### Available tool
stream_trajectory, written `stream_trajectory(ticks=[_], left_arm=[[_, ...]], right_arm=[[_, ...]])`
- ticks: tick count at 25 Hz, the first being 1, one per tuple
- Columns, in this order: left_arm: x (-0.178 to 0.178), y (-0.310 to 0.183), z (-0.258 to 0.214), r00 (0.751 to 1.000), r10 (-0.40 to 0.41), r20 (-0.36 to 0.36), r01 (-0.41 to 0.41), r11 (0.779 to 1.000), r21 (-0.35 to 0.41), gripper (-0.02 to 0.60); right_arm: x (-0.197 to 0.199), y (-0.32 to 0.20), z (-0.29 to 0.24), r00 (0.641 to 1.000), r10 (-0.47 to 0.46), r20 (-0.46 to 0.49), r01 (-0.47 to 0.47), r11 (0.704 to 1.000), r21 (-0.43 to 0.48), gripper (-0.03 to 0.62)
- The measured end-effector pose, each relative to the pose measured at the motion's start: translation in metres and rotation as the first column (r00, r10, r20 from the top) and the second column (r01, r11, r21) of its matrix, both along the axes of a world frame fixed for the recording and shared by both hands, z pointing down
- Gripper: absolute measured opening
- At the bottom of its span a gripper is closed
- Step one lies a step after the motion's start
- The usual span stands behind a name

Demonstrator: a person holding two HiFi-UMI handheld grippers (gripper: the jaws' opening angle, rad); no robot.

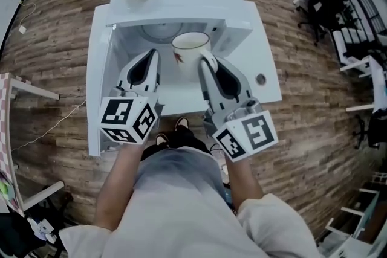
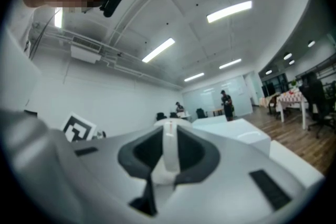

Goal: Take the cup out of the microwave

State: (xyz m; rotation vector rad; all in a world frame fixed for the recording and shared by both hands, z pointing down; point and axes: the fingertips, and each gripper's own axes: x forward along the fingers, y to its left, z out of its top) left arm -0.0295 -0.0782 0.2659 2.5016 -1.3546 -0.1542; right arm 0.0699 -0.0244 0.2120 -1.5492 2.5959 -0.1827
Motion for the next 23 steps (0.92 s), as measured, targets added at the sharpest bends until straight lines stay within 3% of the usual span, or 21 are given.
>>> stream_trajectory(ticks=[23], left_arm=[[0.0070, 0.0012, -0.0061, 0.999, 0.020, -0.040, -0.020, 1.000, 0.004, 0.009]], right_arm=[[0.0058, 0.0024, 0.0007, 1.000, -0.017, 0.008, 0.018, 1.000, -0.023, 0.067]])
